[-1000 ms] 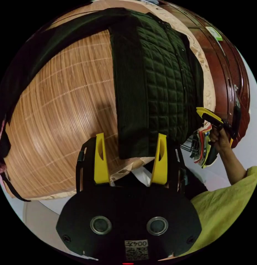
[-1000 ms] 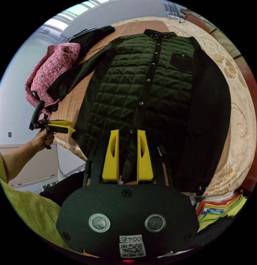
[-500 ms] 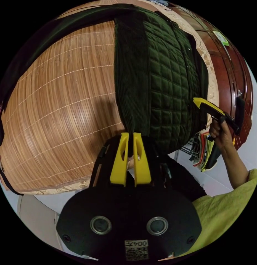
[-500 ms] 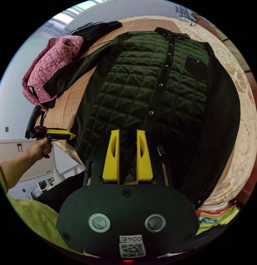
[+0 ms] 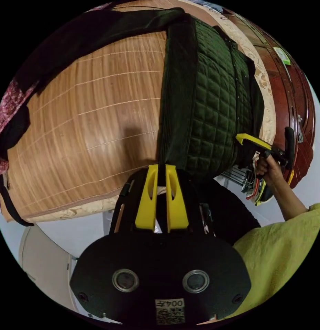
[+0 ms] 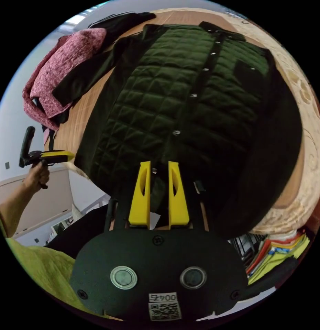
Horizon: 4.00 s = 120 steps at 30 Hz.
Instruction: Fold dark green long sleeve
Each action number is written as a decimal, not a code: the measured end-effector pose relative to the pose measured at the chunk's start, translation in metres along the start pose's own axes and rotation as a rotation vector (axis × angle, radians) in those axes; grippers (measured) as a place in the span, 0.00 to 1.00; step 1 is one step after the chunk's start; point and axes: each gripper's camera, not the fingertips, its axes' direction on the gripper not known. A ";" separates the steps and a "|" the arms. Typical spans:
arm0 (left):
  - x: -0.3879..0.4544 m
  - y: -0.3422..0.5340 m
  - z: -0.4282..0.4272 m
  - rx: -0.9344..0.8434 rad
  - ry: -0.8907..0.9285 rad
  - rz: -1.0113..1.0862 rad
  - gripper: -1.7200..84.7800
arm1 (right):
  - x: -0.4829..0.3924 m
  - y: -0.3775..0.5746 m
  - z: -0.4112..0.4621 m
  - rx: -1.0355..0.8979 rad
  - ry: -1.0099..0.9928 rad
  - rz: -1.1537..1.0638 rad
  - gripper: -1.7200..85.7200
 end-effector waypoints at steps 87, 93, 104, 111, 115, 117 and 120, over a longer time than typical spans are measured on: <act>0.159 0.033 -0.150 0.377 -0.466 -0.305 0.06 | 0.054 -0.125 -0.078 -0.031 0.311 -0.004 0.12; 0.140 0.061 -0.166 0.428 -0.564 -0.322 0.04 | 0.091 -0.091 -0.076 -0.047 0.394 0.042 0.15; 0.117 0.093 -0.158 0.437 -0.500 -0.293 0.03 | 0.201 0.061 -0.084 -0.116 0.402 0.370 0.18; 0.110 0.099 -0.155 0.433 -0.475 -0.287 0.03 | 0.270 0.139 -0.090 -0.011 0.107 0.754 0.22; 0.110 0.097 -0.154 0.422 -0.469 -0.276 0.03 | 0.291 0.183 -0.096 0.099 -0.040 0.886 0.22; 0.110 0.096 -0.154 0.417 -0.465 -0.270 0.03 | 0.297 0.202 -0.098 0.118 -0.061 0.907 0.22; 0.111 0.093 -0.153 0.409 -0.460 -0.262 0.03 | 0.315 0.238 -0.104 0.190 -0.092 1.028 0.21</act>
